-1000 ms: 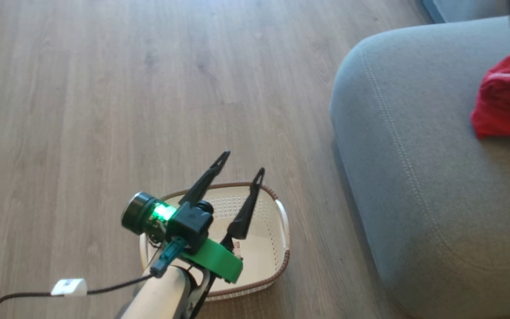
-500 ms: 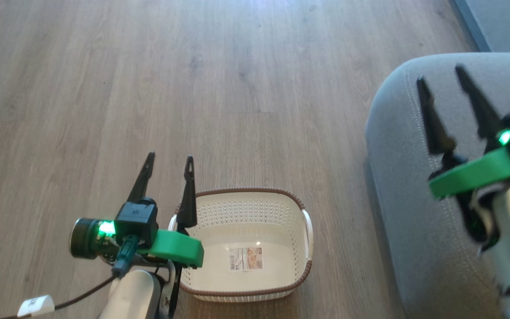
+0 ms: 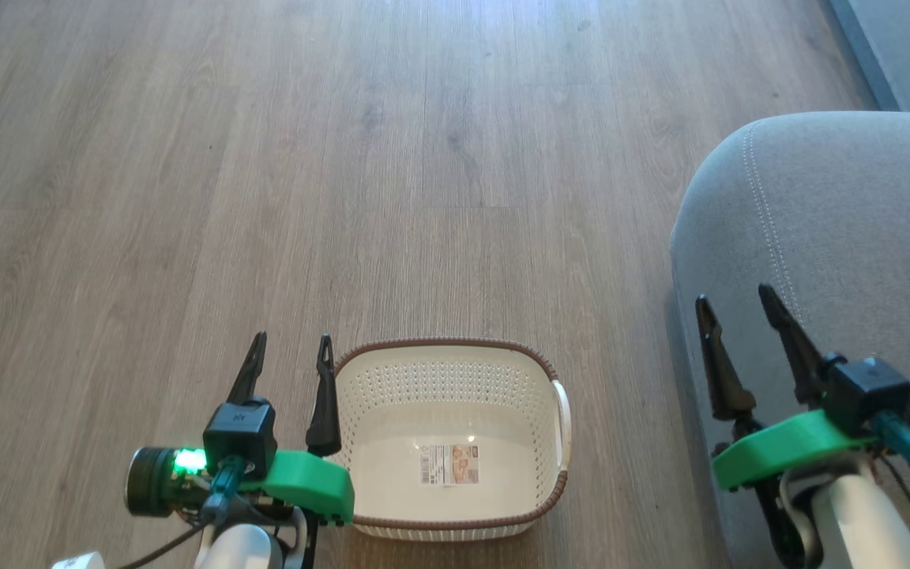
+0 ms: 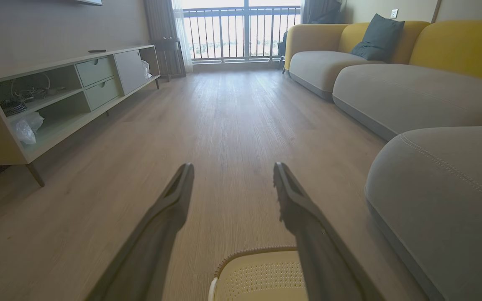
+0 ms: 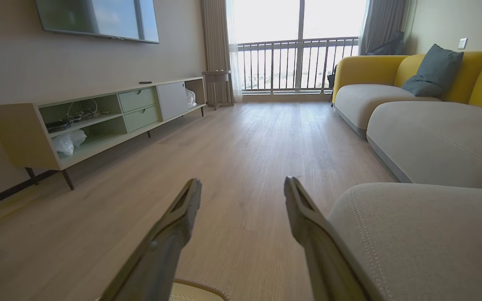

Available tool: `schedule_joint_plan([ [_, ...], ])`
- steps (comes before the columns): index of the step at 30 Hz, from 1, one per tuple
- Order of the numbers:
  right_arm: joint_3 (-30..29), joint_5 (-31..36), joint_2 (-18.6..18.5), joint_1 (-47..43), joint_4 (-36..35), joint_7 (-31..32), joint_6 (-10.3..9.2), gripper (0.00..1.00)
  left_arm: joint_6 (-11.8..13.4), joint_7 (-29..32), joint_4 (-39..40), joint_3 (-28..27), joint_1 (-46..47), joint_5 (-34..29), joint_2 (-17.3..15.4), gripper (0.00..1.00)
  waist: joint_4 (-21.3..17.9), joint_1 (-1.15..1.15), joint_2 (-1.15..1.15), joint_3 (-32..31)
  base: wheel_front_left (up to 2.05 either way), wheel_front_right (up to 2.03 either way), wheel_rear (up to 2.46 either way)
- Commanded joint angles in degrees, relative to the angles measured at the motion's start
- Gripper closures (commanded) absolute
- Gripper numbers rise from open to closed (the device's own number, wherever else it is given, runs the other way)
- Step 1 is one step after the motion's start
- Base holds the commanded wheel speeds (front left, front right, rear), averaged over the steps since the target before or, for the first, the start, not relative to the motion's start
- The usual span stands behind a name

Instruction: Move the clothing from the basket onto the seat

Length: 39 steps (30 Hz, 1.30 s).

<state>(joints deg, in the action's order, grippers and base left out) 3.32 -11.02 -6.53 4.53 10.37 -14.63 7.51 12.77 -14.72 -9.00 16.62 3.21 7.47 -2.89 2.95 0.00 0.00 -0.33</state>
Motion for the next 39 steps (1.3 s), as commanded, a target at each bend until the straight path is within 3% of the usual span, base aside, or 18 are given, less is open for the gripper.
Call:
schedule_joint_plan([
  [1,0.4,0.7,0.3,0.6,-2.3,-0.4,-0.02,0.00,0.1,-0.3,1.5,-2.1,1.1,-0.4,0.0,0.00,0.0,0.00,0.00,0.0,0.00,0.00,0.00],
  [11,-1.5,1.6,3.5,-3.6,-2.0,-0.4,-0.02,0.00,-0.6,-0.3,2.3,-1.7,-2.0,1.4,0.0,0.00,-0.8,0.00,0.00,-0.1,0.00,0.00,0.00],
  [27,-2.0,-0.4,3.6,-3.7,-1.5,-0.4,-0.02,0.00,-2.6,-0.3,3.8,-2.4,-2.9,2.0,0.0,0.00,-1.4,0.00,0.00,0.3,0.00,0.00,0.00],
  [39,-2.5,-0.2,3.6,-3.2,-1.8,-0.4,-0.02,0.00,-3.8,-0.3,5.2,-3.6,-3.2,6.2,0.0,0.00,-1.4,0.00,0.00,0.2,0.00,0.00,0.00],
])
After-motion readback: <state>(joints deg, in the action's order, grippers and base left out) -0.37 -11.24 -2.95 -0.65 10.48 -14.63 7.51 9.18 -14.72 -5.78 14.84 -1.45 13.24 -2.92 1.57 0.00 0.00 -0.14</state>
